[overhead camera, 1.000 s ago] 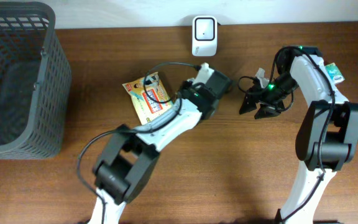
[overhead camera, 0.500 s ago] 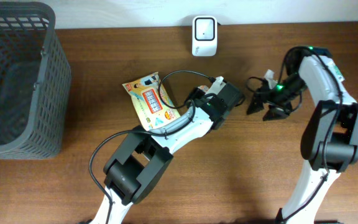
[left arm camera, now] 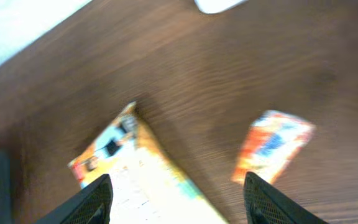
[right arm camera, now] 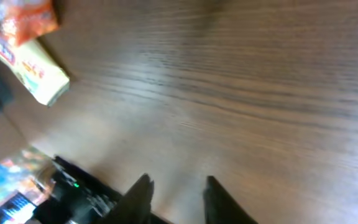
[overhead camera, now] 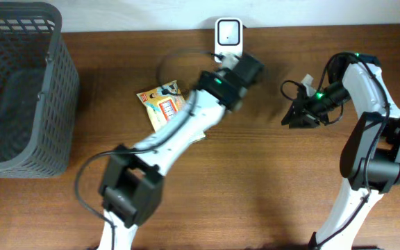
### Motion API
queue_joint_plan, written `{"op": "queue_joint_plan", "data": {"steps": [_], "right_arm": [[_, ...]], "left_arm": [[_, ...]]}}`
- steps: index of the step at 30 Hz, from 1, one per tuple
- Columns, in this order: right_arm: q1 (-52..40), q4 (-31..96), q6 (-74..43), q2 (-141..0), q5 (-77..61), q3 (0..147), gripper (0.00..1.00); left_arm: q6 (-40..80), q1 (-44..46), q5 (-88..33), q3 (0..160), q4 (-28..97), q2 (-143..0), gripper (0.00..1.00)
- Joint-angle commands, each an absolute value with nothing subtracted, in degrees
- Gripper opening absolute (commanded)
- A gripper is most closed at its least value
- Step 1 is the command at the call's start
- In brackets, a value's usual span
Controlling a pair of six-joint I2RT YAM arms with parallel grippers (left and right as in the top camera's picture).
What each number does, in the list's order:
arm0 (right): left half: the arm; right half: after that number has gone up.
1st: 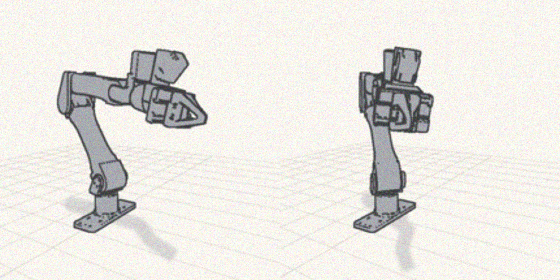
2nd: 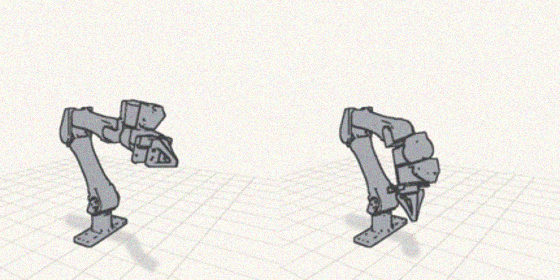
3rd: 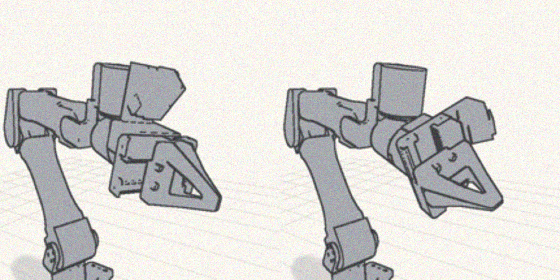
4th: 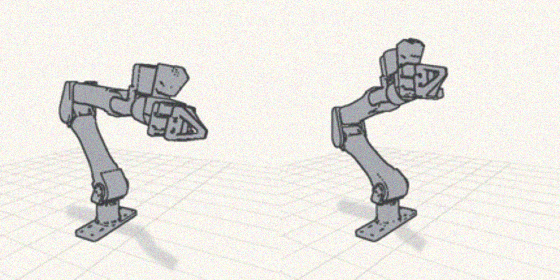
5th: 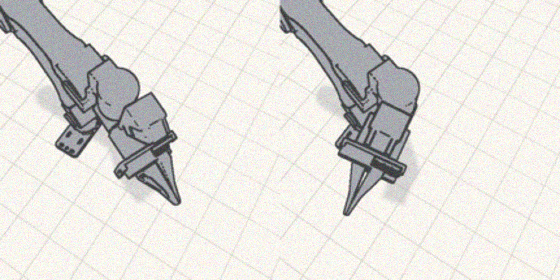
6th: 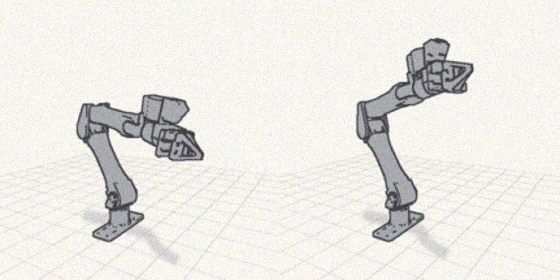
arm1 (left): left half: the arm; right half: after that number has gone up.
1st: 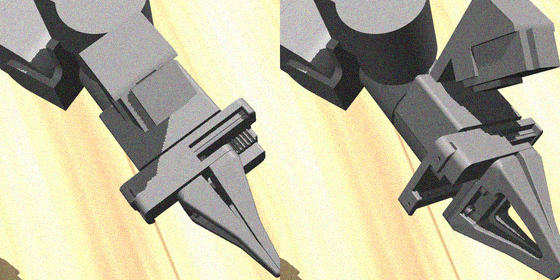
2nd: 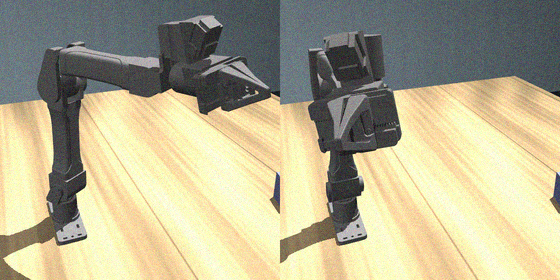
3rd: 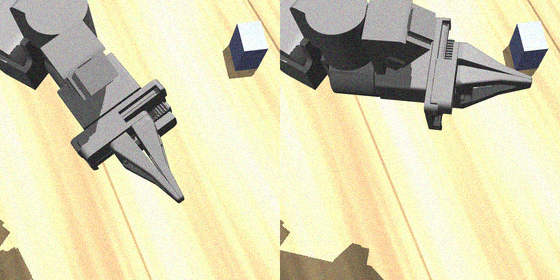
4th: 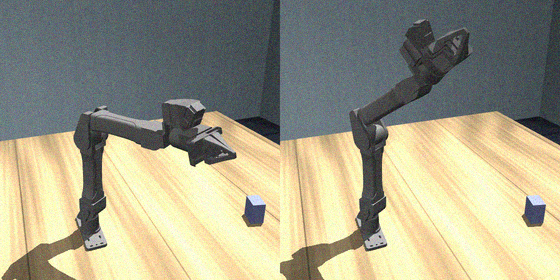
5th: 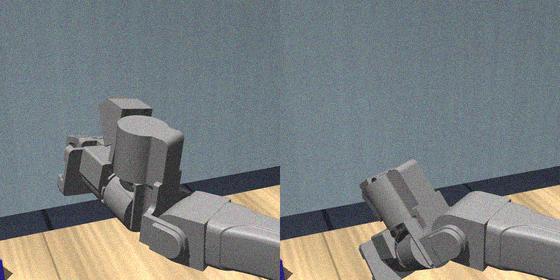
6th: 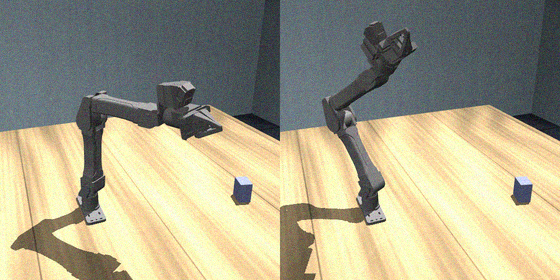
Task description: Scan the item barcode
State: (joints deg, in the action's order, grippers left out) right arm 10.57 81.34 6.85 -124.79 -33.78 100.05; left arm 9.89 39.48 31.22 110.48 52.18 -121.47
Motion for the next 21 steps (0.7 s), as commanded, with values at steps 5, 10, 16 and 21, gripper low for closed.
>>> {"op": "queue_joint_plan", "data": {"steps": [5, 10, 16, 21], "right_arm": [[-0.01, 69.14, 1.41, -124.11, -43.48, 99.94, 0.04], [-5.76, 58.52, -8.47, -124.11, -42.48, 99.9, 0.04], [-12.1, 55.68, -23.11, -124.11, -24.49, 99.88, 0.04], [-14.2, 55.48, -24.51, -124.14, -21.76, 99.79, 0.04]], "left_arm": [[18.81, 26.2, 14.41, 111.48, 60.58, -118.72, 0.78], [18.79, 23.46, 5.34, 111.39, 63.29, -118.74, 0.79], [18.81, 23.46, 5.34, 109.51, 60.36, -119.33, 0.8], [18.83, 23.46, 5.02, 109.38, 52.77, -123.7, 0.57]]}}
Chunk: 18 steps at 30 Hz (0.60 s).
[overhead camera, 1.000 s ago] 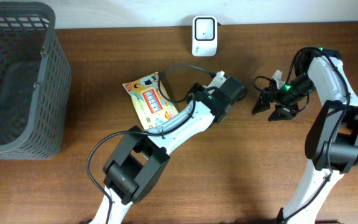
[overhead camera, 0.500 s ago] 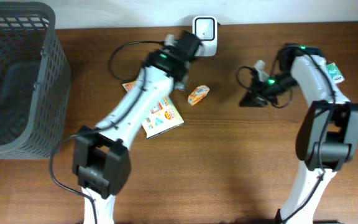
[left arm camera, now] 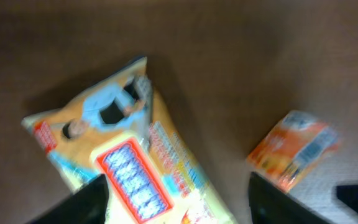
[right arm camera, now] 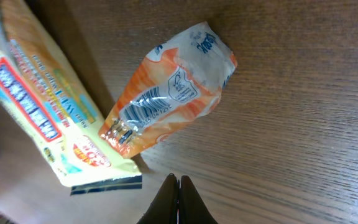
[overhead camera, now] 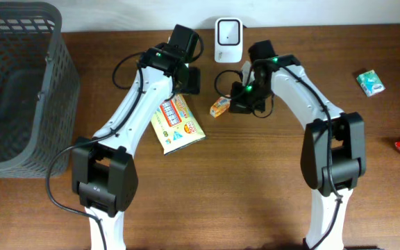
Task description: Scan the item barcode
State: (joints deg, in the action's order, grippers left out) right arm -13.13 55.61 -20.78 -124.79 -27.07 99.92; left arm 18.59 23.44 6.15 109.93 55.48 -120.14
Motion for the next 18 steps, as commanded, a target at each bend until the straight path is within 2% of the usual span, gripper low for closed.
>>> {"op": "queue_joint_plan", "data": {"steps": [1, 5, 6, 11, 18], "right_arm": [[-14.15, 55.61, -24.51, -124.14, -21.37, 99.79, 0.04], [-14.09, 56.1, -24.86, -124.14, -17.96, 99.2, 0.04], [-14.2, 56.01, -26.11, -124.14, -17.87, 98.56, 0.04], [-14.2, 53.71, -27.57, -124.14, -17.96, 96.42, 0.04], [-14.31, 50.46, -30.79, -124.14, -18.17, 96.4, 0.04]], "left_arm": [[18.81, 23.46, 4.01, 109.38, 51.27, -125.08, 0.47], [18.83, 23.46, -1.1, 109.38, 46.63, -128.01, 0.13], [18.83, 23.59, -2.76, 109.38, 44.88, -128.9, 0.1], [18.87, 24.18, -7.77, 109.38, 39.4, -132.62, 0.08], [20.34, 24.27, -12.51, 109.38, 38.54, -135.63, 0.05]]}}
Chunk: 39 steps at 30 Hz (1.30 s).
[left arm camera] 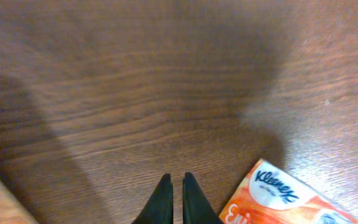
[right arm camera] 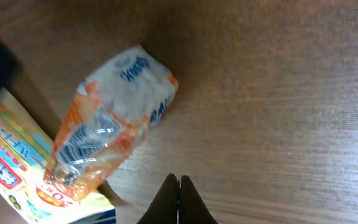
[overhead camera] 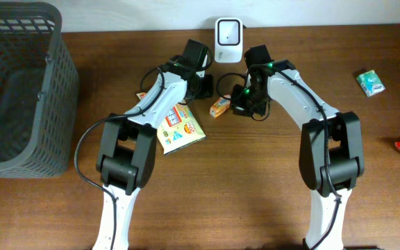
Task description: Scan the item barcode
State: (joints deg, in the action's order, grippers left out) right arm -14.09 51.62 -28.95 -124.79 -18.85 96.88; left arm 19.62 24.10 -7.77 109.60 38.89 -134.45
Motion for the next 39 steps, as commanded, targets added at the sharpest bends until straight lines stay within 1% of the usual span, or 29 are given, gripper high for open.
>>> {"op": "queue_joint_plan", "data": {"steps": [1, 7, 11, 16, 25, 28, 32, 36, 39], "right_arm": [[-14.31, 50.06, -32.03, -124.14, -18.15, 96.23, 0.04], [-14.31, 46.89, -35.48, -124.14, -18.26, 93.36, 0.04], [-14.31, 43.42, -35.68, -124.14, -21.06, 91.26, 0.04], [-14.33, 39.9, -36.6, -124.14, -23.92, 91.2, 0.04], [-16.49, 36.25, -38.0, -124.14, -23.53, 91.18, 0.04], [-16.49, 36.21, -38.0, -124.14, -23.57, 91.18, 0.04], [-16.56, 36.36, -37.98, -124.14, -23.75, 91.18, 0.04], [-15.42, 37.43, -33.39, -123.98, -23.7, 91.57, 0.04], [-12.43, 43.46, -27.46, -123.83, -23.31, 94.45, 0.04]], "left_arm": [[20.34, 24.27, -13.67, 109.38, 38.52, -135.63, 0.05], [20.36, 24.34, -14.66, 109.38, 38.68, -135.68, 0.04], [20.34, 24.34, -14.66, 109.38, 38.63, -135.96, 0.04], [20.34, 24.95, -14.83, 109.38, 39.57, -136.07, 0.04], [20.34, 26.65, -16.16, 109.38, 41.41, -136.07, 0.02], [20.34, 26.85, -20.01, 109.38, 41.82, -136.07, 0.0], [20.34, 26.85, -23.7, 109.38, 41.65, -136.07, 0.0], [20.34, 26.39, -16.51, 109.4, 43.13, -136.05, 0.0], [20.32, 25.26, -8.12, 110.02, 46.28, -135.68, 0.0]]}}
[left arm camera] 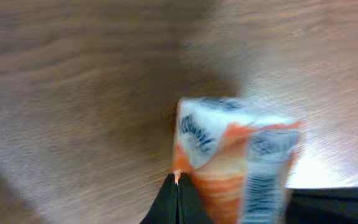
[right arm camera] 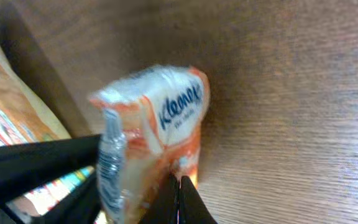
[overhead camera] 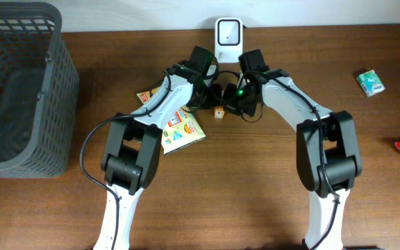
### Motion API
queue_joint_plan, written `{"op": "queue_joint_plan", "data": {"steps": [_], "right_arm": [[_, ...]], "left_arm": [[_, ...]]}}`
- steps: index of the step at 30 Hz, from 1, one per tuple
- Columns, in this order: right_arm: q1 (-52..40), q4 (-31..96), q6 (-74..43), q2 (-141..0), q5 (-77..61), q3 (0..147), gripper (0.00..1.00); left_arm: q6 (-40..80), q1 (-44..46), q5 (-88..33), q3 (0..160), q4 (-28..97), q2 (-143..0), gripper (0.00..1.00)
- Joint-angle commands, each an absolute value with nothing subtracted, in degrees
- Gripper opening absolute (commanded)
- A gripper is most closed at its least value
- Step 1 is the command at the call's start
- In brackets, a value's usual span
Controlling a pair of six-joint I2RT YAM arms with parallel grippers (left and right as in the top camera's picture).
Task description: Scan the item barcode
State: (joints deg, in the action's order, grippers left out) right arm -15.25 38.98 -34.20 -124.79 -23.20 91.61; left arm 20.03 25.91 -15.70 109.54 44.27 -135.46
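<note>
A small orange and white Kleenex pack (overhead camera: pixel 219 112) stands tipped on its edge on the table, just in front of the white scanner (overhead camera: pixel 228 32). My left gripper (overhead camera: pixel 212 106) is shut, and its tip (left arm camera: pixel 176 185) presses the pack (left arm camera: pixel 235 155) from the left. From the other side my right gripper (overhead camera: pixel 228 106) is also shut, with its tip (right arm camera: pixel 179 186) against the pack (right arm camera: pixel 157 134). The pack's clear barcode side (right arm camera: pixel 107 162) faces the left gripper's black fingers (right arm camera: pixel 36 163).
A yellow snack bag (overhead camera: pixel 178 126) lies just left of the pack, partly under the left arm. A dark mesh basket (overhead camera: pixel 19 90) stands at the far left. A green pack (overhead camera: pixel 371 82) and a red pack lie at the right.
The pack lay flat between the two shut grippers. Both tips have closed in on it, and it now stands on its edge, pinched between them.
The left gripper was open near the scanner, and the right one open far off to the right. Then the left hung open over the snack bag while the right, shut, was beside the flat pack. Both then flanked it shut; now they press it upright.
</note>
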Motion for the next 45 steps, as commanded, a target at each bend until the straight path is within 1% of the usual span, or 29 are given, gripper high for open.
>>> {"op": "queue_joint_plan", "data": {"steps": [1, 6, 7, 8, 9, 10, 11, 12, 17, 22, 24, 27, 31, 32, 37, 39, 41, 45], "right_arm": [[-11.55, 45.45, -25.8, -123.83, -23.29, 95.53, 0.04], [-7.18, 55.44, -19.84, -123.79, -22.48, 101.08, 0.05], [-6.52, 56.9, -19.03, -123.79, -22.48, 101.75, 0.13], [-5.87, 58.19, -18.15, -123.79, -22.55, 102.13, 0.28], [-5.37, 59.05, -17.43, -123.79, -22.57, 102.13, 0.61], [-4.89, 59.94, -15.9, -123.81, -22.65, 102.13, 0.85], [-4.58, 60.66, -14.81, -123.85, -22.52, 102.13, 0.95], [-4.36, 61.08, -14.76, -123.85, -22.24, 102.13, 0.99], [-2.52, 61.78, -14.85, -123.85, -22.28, 102.13, 0.99], [-3.44, 62.26, -14.83, -123.85, -22.28, 101.86, 0.98], [-4.32, 62.24, -15.03, -123.92, -22.26, 101.56, 0.98], [-6.83, 62.19, -14.7, -124.09, -22.22, 101.43, 0.98], [-10.28, 61.36, -12.29, -124.11, -20.56, 101.43, 0.98], [-11.11, 61.04, -12.49, -124.11, -19.7, 101.43, 0.99], [-12.36, 58.87, -15.49, -124.11, -19.2, 101.43, 0.98], [-11.84, 58.26, -15.49, -124.11, -18.0, 101.43, 0.98], [-10.59, 58.22, -15.57, -124.11, -17.37, 101.43, 0.99], [-5.96, 59.68, -18.85, -124.11, -17.52, 101.43, 0.98]], "left_arm": [[20.34, 24.93, -5.96, 110.24, 47.13, -135.44, 0.0], [20.32, 23.86, 0.08, 111.9, 50.09, -132.97, 0.0], [20.29, 23.59, 0.25, 112.2, 50.41, -132.27, 0.06], [20.27, 23.38, 0.32, 112.42, 50.74, -131.46, 0.11], [20.1, 22.83, 0.49, 112.46, 51.27, -130.19, 0.25], [19.75, 22.33, 0.54, 112.46, 51.92, -129.16, 0.5], [19.68, 21.85, 0.99, 112.46, 52.71, -128.38, 0.81], [19.68, 21.41, 1.63, 112.46, 53.56, -127.66, 0.9], [19.66, 18.76, 4.36, 112.9, 58.74, -122.23, 1.0], [19.68, 16.84, 4.6, 112.95, 60.82, -114.17, 0.99], [19.68, 16.4, 6.11, 112.95, 61.98, -113.16, 0.99], [19.7, 14.85, 11.57, 112.84, 64.66, -113.03, 0.99], [19.75, 12.97, 11.18, 112.62, 67.22, -113.03, 0.99], [19.73, 12.86, 10.83, 112.55, 67.46, -113.12, 0.99], [19.53, 13.67, -3.77, 111.77, 67.55, -113.78, 0.99], [15.25, 15.0, -8.64, 109.82, 65.8, -113.78, 0.99], [10.11, 16.62, -9.56, 107.85, 64.53, -113.99, 0.99], [10.13, 19.53, -7.73, 104.47, 63.16, -115.02, 0.99]]}}
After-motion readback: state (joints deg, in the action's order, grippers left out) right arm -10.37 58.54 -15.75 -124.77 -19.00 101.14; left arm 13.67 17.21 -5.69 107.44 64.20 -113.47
